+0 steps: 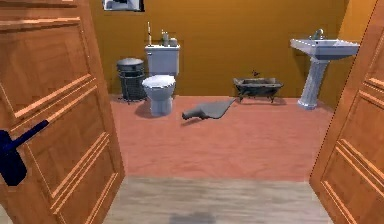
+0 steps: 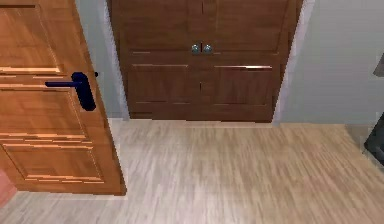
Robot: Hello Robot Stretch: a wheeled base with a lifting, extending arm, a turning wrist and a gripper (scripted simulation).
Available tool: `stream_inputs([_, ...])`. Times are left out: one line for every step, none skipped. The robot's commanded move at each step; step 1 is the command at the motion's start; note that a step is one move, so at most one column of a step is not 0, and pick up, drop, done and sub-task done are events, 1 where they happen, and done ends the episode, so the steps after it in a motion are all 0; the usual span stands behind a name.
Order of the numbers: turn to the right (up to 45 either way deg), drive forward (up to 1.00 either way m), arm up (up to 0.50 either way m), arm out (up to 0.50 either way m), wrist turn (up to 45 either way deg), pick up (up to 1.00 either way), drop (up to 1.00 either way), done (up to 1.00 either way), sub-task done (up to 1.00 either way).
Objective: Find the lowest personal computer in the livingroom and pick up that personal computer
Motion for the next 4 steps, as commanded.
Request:
stream_inputs([-9.0,0.00,0.00,0.00,0.0,0.00,0.00,0.00,0.00])
stream_inputs([0.0,1.00,0.00,0.00,0.0,0.00,0.00,0.00,0.00])
stream_inputs([0.0,0.95,0.00,0.00,0.0,0.00,0.00,0.00,0.00])
stream_inputs([-45.0,0.00,0.00,0.00,0.0,0.00,0.00,0.00,0.00])
